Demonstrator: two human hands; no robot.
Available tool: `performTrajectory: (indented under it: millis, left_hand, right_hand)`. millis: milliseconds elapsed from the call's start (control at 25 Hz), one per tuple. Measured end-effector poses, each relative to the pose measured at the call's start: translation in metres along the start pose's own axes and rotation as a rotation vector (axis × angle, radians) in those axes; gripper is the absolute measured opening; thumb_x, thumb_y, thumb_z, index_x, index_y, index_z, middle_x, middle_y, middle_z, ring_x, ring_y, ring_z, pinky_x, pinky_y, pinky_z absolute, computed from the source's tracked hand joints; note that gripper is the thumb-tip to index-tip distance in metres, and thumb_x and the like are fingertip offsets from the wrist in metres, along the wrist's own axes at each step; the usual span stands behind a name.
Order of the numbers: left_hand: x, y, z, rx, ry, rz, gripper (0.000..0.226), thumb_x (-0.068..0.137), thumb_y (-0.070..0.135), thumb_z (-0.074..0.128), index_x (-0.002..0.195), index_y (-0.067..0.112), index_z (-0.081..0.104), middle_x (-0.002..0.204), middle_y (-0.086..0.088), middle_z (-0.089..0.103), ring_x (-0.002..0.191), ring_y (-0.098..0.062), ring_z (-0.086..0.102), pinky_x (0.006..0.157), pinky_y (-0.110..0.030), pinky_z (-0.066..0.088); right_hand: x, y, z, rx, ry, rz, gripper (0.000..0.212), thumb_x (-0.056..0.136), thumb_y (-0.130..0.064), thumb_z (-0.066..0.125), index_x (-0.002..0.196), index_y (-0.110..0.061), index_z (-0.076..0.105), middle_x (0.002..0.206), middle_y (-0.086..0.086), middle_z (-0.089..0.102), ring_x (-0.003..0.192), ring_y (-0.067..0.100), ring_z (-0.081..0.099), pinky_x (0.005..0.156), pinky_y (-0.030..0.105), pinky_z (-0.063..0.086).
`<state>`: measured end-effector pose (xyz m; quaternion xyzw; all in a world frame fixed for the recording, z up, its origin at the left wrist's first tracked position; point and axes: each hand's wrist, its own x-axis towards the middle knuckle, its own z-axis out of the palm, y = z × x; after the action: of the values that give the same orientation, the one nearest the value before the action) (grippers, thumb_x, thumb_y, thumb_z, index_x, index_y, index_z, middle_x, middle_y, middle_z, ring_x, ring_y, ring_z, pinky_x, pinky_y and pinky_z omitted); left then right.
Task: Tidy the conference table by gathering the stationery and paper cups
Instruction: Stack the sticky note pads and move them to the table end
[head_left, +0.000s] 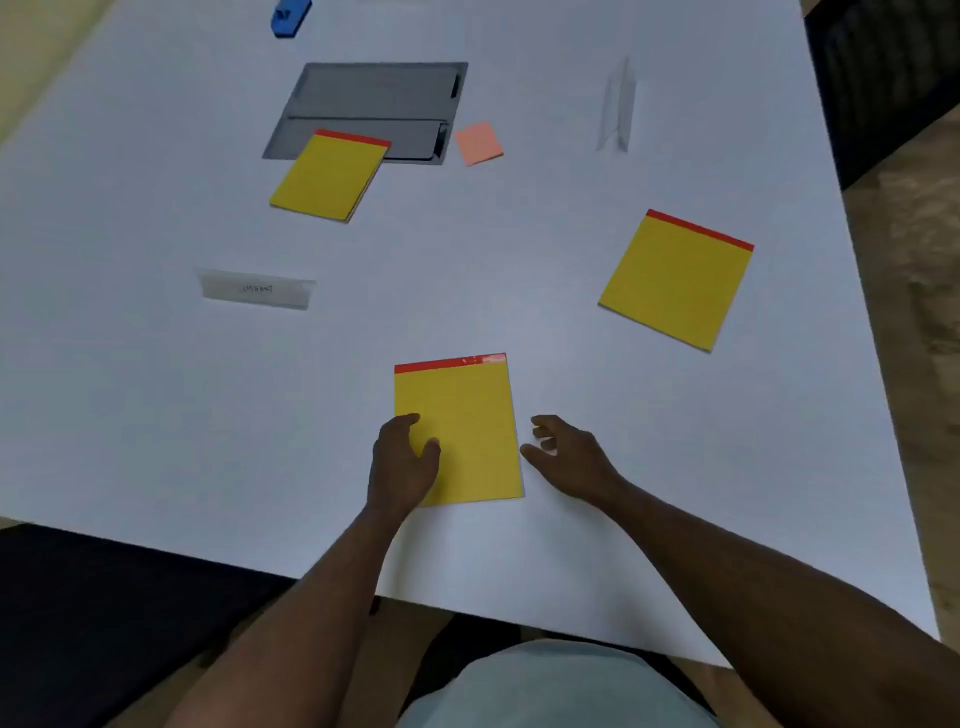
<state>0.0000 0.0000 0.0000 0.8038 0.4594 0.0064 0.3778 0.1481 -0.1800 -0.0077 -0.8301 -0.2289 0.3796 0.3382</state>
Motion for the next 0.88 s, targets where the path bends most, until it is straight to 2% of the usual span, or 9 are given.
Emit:
performTrajectory:
  millis: [120,240,400,440,520,560,600,720,880]
  left_hand:
    - [0.023,-0.006,-0.006,-0.032,-0.007,-0.135,0.055,0.090,0.024,0.061,0.140,0.011,0.044,0.144,-0.011,0.044,0.131,-0.026,0.044,0.104,-0.035,0.035]
    - [0.041,-0.008,-0.006,-0.045,-0.051,-0.241,0.064,0.089,0.029,0.060,0.145,0.010,0.038,0.145,-0.011,0.046,0.131,-0.029,0.045,0.107,-0.040,0.037]
    - [0.060,-0.007,-0.007,-0.201,0.022,-0.433,0.064,0.083,0.033,0.058,0.141,0.011,0.044,0.133,-0.009,0.058,0.122,-0.030,0.053,0.092,-0.033,0.040]
    - [0.063,-0.006,-0.008,-0.221,0.041,-0.465,0.060,0.080,0.035,0.058,0.134,0.009,0.051,0.126,-0.009,0.061,0.117,-0.031,0.056,0.086,-0.032,0.040]
    - [0.072,-0.004,-0.012,-0.264,0.058,-0.493,0.042,0.069,0.036,0.057,0.095,0.005,0.064,0.094,-0.013,0.067,0.092,-0.033,0.062,0.072,-0.031,0.043]
    - [0.076,-0.004,-0.015,-0.297,0.050,-0.506,0.030,0.065,0.035,0.056,0.074,0.007,0.060,0.075,-0.011,0.062,0.077,-0.032,0.059,0.065,-0.031,0.042]
    - [0.080,-0.004,-0.017,-0.339,0.022,-0.509,0.023,0.064,0.032,0.058,0.063,0.010,0.052,0.064,-0.008,0.054,0.068,-0.028,0.054,0.062,-0.032,0.041]
    - [0.084,-0.001,-0.016,-0.432,-0.076,-0.514,0.021,0.063,0.025,0.059,0.057,0.014,0.042,0.060,-0.003,0.044,0.060,-0.024,0.043,0.061,-0.033,0.036]
    - [0.084,0.019,-0.004,-0.520,-0.220,-0.486,0.015,0.073,0.020,0.055,0.066,0.018,0.041,0.067,-0.003,0.045,0.059,-0.021,0.042,0.057,-0.030,0.032]
  right_hand:
    - [0.015,-0.018,0.007,0.120,0.075,0.180,0.052,0.088,-0.036,0.063,0.135,-0.017,0.050,0.127,0.002,0.063,0.116,0.017,0.058,0.098,0.029,0.041]
    - [0.023,-0.029,0.015,0.195,0.114,0.251,0.050,0.088,-0.033,0.062,0.133,-0.017,0.052,0.121,0.000,0.065,0.111,0.016,0.058,0.098,0.030,0.043]
    - [0.031,-0.033,0.030,0.284,0.196,0.332,0.046,0.086,-0.031,0.063,0.129,-0.018,0.057,0.108,-0.006,0.065,0.103,0.012,0.057,0.092,0.029,0.045]
    - [0.035,-0.033,0.030,0.350,0.194,0.369,0.044,0.085,-0.030,0.065,0.126,-0.016,0.058,0.106,-0.005,0.064,0.102,0.015,0.059,0.093,0.033,0.048]
    - [0.043,-0.033,0.028,0.547,0.136,0.434,0.031,0.086,-0.026,0.068,0.113,-0.011,0.063,0.100,0.005,0.061,0.094,0.021,0.057,0.083,0.034,0.050]
    - [0.046,-0.034,0.024,0.630,0.101,0.458,0.022,0.086,-0.023,0.068,0.104,-0.010,0.064,0.095,0.010,0.059,0.087,0.021,0.050,0.076,0.032,0.048]
    - [0.048,-0.035,0.020,0.672,0.077,0.480,0.019,0.088,-0.020,0.067,0.101,-0.007,0.065,0.095,0.015,0.060,0.088,0.025,0.054,0.074,0.031,0.047]
    - [0.048,-0.028,0.011,0.676,0.071,0.547,0.017,0.092,-0.014,0.060,0.103,-0.002,0.065,0.118,0.025,0.065,0.104,0.032,0.064,0.092,0.038,0.051]
    - [0.043,-0.015,-0.008,0.580,0.054,0.509,0.026,0.091,-0.001,0.048,0.108,0.009,0.064,0.118,0.030,0.063,0.109,0.040,0.063,0.098,0.045,0.051]
